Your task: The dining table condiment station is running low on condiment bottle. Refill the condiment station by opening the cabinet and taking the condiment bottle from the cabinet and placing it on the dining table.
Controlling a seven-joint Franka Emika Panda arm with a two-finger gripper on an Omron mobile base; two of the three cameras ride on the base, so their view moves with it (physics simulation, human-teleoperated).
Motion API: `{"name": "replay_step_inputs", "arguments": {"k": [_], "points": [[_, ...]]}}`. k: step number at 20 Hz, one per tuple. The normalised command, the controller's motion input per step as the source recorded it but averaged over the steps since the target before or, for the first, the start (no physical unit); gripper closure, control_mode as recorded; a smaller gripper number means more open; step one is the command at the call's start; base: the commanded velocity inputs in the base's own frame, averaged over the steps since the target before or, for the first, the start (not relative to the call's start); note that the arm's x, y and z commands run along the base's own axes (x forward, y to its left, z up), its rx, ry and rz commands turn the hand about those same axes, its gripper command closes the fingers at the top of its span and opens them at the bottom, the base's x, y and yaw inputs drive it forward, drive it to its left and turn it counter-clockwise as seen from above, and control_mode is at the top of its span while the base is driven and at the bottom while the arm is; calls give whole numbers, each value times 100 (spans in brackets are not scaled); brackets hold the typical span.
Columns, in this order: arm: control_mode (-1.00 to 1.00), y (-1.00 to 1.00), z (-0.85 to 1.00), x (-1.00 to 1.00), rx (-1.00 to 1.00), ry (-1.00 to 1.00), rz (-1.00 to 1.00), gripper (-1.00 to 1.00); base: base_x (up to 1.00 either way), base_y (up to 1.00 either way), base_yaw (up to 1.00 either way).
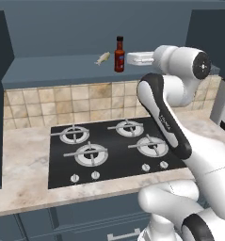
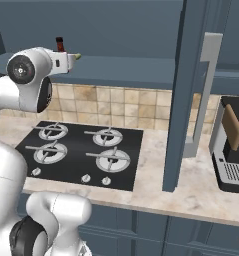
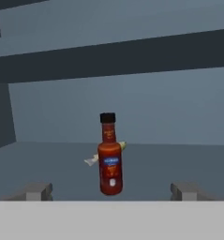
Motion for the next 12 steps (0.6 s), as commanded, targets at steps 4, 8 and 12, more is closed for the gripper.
{"name": "replay_step_inputs", "arguments": {"k": [4, 8, 12], "points": [[-100, 0, -16, 38, -1, 0, 0, -100, 0, 0, 0], [-100, 7, -9, 34, -2, -1, 0, -100, 0, 0, 0], [-100, 16, 0, 36, -4, -5, 0, -100, 0, 0, 0]]}}
